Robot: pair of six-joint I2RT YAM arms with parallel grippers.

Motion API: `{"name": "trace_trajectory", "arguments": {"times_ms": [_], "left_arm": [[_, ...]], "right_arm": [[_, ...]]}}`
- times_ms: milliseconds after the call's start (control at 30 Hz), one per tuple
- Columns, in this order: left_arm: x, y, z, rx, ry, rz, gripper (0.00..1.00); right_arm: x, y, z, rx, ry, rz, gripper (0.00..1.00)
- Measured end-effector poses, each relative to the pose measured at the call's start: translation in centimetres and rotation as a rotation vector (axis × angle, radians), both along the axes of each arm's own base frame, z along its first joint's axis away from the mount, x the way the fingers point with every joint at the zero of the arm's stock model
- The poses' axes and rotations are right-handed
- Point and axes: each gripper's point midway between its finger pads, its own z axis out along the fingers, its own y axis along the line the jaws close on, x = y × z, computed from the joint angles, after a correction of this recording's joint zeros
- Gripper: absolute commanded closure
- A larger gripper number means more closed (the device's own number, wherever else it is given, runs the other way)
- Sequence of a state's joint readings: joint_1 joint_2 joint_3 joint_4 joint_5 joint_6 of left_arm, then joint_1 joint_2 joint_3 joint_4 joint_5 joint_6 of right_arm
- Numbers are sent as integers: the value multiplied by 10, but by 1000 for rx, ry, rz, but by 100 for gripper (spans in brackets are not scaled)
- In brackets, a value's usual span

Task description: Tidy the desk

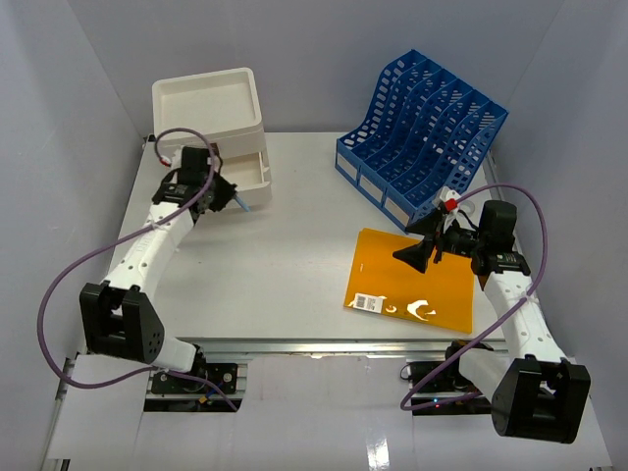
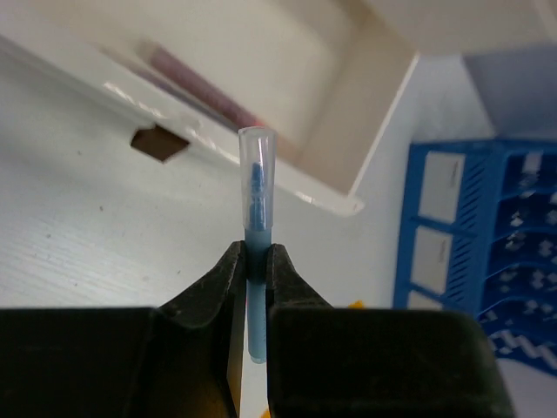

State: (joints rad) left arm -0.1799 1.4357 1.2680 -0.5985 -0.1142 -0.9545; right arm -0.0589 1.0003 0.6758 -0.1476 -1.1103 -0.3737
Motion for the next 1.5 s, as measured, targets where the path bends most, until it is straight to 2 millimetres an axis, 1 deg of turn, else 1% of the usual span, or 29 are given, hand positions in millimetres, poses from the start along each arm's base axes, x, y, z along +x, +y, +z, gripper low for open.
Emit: {"name": "trace_trajectory", "arguments": {"times_ms": [33, 133, 267, 300, 333, 433, 500, 567, 633, 700, 733, 800, 900, 1000, 1067, 1133, 1167, 1233, 1300, 1400, 1467, 1500], "left_arm": [[8, 13, 7, -57, -31, 55, 100], [23, 38, 15, -199, -88, 165, 100], [47, 57, 13, -342, -106, 263, 100], [55, 60, 10, -362, -105, 276, 99], [64, 61, 8, -379, -105, 285, 97], [85, 60, -6, -412, -82, 297, 78], [93, 60, -15, -425, -63, 303, 58], [96, 58, -19, -436, -52, 303, 39], [99, 57, -18, -448, -57, 299, 28], [100, 55, -14, -454, -72, 287, 20], [100, 54, -11, -456, -86, 278, 18], [97, 52, -7, -455, -108, 256, 15], [94, 49, 7, -445, -154, 211, 14], [91, 45, 29, -423, -226, 142, 14], [85, 41, 47, -396, -284, 78, 14], [73, 36, 66, -369, -345, 12, 15], [64, 33, 74, -356, -379, -22, 15], [40, 26, 80, -336, -420, -79, 15], [17, 21, 82, -316, -457, -129, 15], [-10, 15, 70, -300, -467, -173, 15], [-23, 13, 56, -298, -461, -186, 15], [-31, 12, 44, -300, -445, -184, 16]], "right_arm": [[0, 0, 0, 0, -1, 0, 10], [0, 0, 0, -1, -2, -1, 10], [0, -1, 0, -1, -3, -3, 10], [0, -1, 0, -1, -4, -5, 10], [0, -2, 0, -2, -6, -7, 10], [1, -3, 0, -2, -7, -11, 10], [1, -4, 0, -2, -7, -14, 10], [1, -4, 0, -3, -8, -14, 10], [2, -4, 0, -5, -10, -14, 10], [2, -4, -1, -9, -15, -16, 10], [3, -5, -1, -11, -17, -17, 10], [4, -5, -3, -14, -17, -17, 10], [6, -5, -6, -18, -9, -18, 10], [7, -6, -10, -25, -6, -17, 10], [8, -6, -12, -32, -11, -16, 10], [9, -8, -14, -44, -17, -19, 10], [10, -8, -16, -50, -19, -24, 10], [11, -10, -17, -63, -24, -32, 10], [13, -12, -19, -73, -23, -42, 10], [15, -13, -23, -83, -15, -57, 10], [17, -15, -25, -89, -6, -65, 10], [18, -15, -27, -92, -1, -69, 10]]}}
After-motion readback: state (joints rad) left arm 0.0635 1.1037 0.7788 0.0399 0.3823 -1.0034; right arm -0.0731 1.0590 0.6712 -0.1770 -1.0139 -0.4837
